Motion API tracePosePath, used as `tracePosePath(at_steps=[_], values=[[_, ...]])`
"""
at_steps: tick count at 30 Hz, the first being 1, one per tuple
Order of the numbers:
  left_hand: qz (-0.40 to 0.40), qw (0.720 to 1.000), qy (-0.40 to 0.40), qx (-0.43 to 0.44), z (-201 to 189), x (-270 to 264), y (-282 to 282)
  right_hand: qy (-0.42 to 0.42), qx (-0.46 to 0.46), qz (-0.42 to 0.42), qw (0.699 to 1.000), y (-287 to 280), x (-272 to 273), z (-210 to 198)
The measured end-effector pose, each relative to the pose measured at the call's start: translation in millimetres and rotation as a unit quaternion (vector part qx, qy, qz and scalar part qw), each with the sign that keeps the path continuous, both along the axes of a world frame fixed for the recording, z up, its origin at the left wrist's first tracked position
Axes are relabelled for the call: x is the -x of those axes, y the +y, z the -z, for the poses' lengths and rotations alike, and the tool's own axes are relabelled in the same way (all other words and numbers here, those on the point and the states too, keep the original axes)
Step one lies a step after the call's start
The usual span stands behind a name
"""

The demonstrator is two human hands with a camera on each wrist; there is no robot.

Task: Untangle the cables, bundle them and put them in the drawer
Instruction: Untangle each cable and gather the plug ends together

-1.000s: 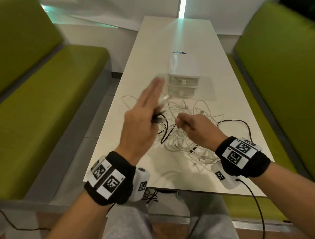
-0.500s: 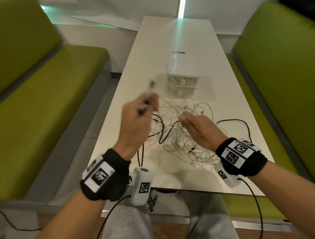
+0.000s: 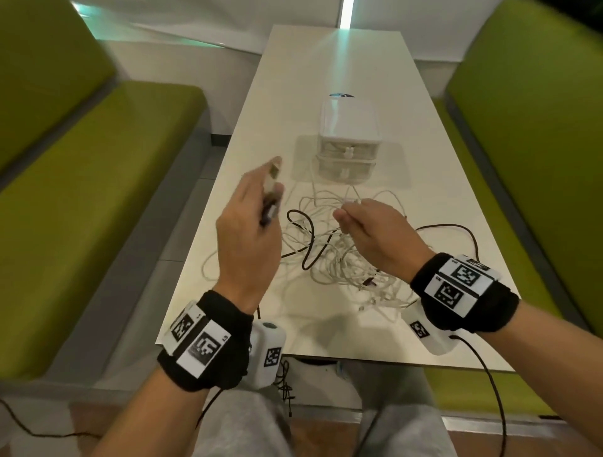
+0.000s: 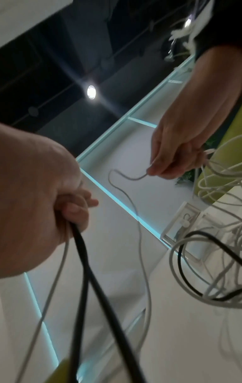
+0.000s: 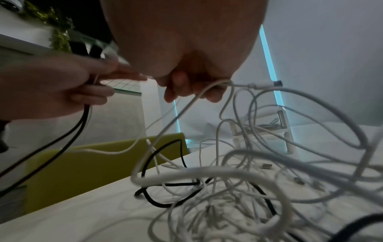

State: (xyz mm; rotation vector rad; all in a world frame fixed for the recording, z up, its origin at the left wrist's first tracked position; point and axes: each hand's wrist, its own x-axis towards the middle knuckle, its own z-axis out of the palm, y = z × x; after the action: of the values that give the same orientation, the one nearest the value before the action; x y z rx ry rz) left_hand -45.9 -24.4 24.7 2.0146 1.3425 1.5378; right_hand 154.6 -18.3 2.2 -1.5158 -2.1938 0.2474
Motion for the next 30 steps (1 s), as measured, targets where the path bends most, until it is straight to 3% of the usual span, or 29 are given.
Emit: tracePosePath(at_steps=[3,6,15,18,20,22,23,26,28,30], values=[[0.135,0.984,0.118,-0.009,-5.7,-11.4,-10.4,0.005,-0.028,-0.027,0.999,-3.3,5.5,-8.8],[0.116,0.972,0.203,0.018,-4.9,-15.8,-9.0,0.004,-0.071,-0.083,0.994,-10.8,8.0,-17.0],[0.175,0.939,0.273,0.114,5.5,0.5,10.9,-0.063,-0.057,-0.079,0.993,-18.2,5.8,-7.1],[0.155,0.968,0.182,0.075,-4.3,12.3,10.9,-0.058,-0.021,-0.052,0.997,-16.2,4.0,-10.8],[0.109,0.988,0.014,0.105,-11.2,21.4,14.2,-0.005,-0.007,-0.034,0.999,-12.5,1.2,-15.3],[0.073,0.976,-0.129,0.158,-19.7,29.2,16.2,0.061,-0.01,-0.032,0.998,-10.2,0.9,-18.4],[0.063,0.974,-0.139,0.165,-23.9,31.0,17.0,0.085,-0.02,-0.036,0.996,-10.4,1.7,-20.7],[0.061,0.988,-0.052,0.129,-29.1,30.8,14.4,0.14,0.006,-0.069,0.988,-15.8,6.4,-26.9],[0.081,0.987,-0.053,0.128,-28.2,29.1,13.2,0.162,0.095,-0.114,0.976,-24.8,9.9,-29.4],[0.089,0.984,-0.075,0.135,-24.8,27.1,9.6,0.133,0.194,-0.183,0.955,-36.5,14.1,-26.6]])
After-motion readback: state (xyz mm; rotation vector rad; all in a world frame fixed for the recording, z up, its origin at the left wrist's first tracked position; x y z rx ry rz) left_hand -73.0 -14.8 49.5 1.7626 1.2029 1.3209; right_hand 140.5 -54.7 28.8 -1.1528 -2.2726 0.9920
